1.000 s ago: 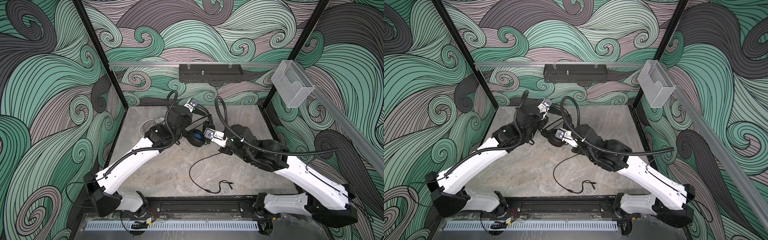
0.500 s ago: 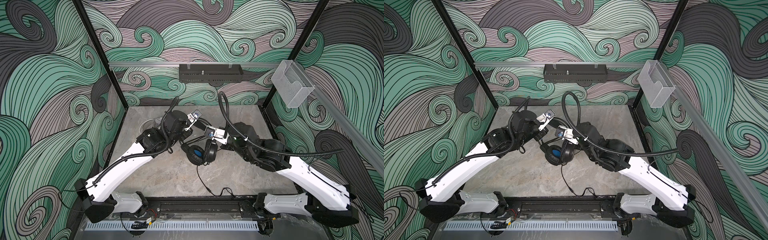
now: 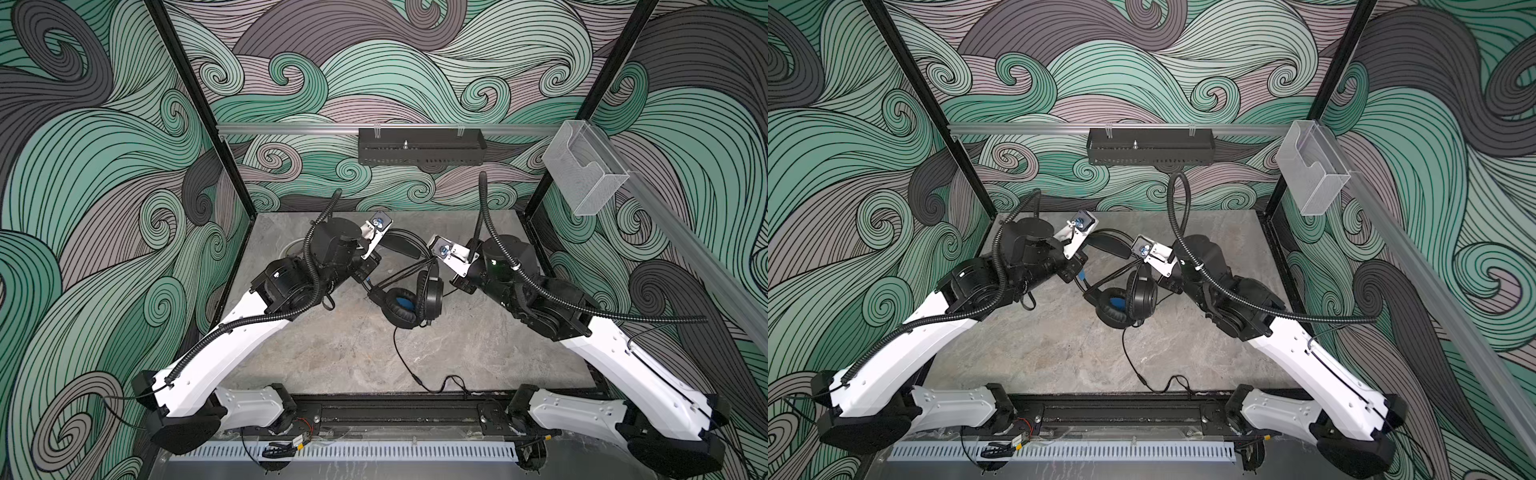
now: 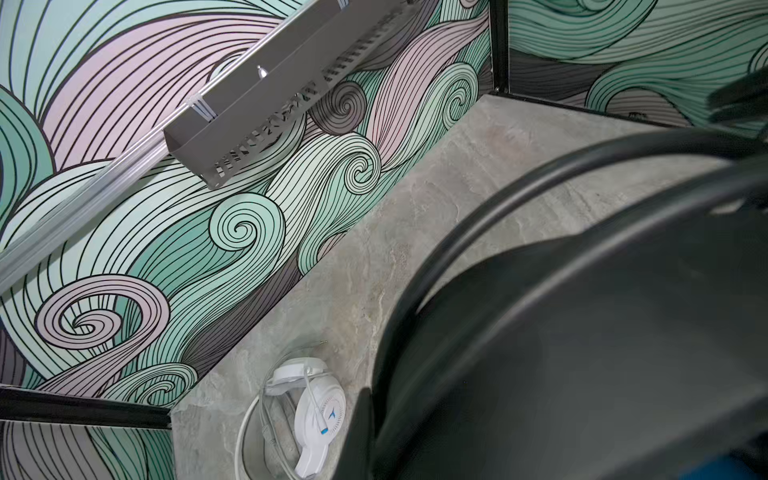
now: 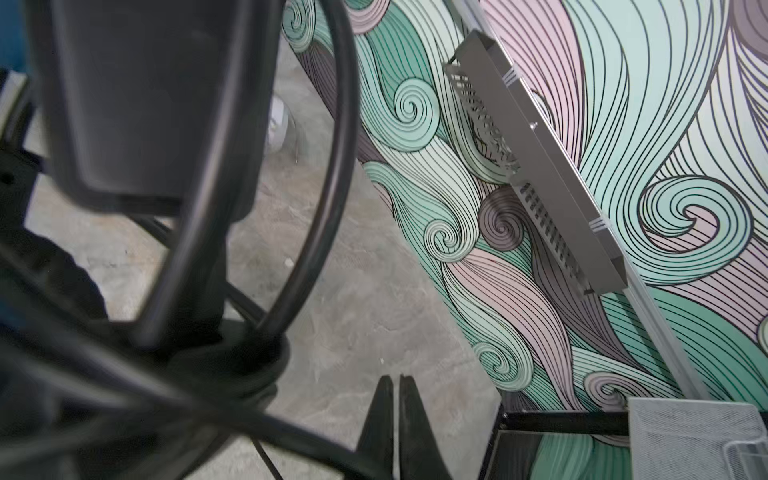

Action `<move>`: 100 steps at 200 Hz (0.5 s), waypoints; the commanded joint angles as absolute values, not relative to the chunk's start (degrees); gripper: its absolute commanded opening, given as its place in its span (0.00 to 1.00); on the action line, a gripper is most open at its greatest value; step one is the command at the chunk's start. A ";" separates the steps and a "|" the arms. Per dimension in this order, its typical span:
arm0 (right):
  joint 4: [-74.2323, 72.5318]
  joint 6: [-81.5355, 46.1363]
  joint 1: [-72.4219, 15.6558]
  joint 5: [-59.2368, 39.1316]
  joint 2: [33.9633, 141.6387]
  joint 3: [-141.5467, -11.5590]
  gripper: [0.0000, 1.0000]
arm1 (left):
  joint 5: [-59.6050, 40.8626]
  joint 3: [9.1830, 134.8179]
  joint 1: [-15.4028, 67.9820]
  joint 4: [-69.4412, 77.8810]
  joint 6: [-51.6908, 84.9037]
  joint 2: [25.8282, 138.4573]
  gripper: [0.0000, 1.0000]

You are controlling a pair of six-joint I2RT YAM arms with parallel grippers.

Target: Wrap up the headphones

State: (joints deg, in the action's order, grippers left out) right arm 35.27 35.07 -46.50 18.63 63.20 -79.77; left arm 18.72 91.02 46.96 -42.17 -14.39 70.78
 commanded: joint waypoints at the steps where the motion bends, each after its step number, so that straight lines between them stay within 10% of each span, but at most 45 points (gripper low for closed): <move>1: 27.87 31.27 -43.33 13.33 61.96 -78.08 0.12 | 13.63 97.61 46.88 -43.93 -10.18 69.55 0.00; 100: 4.42 11.04 -34.41 -3.77 60.60 -69.73 0.20 | 5.21 116.44 47.11 -46.23 -2.03 73.85 0.00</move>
State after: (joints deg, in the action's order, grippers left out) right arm 13.72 21.28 -36.97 2.24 61.93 -71.66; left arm 9.58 110.17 46.98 -47.29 -7.57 73.08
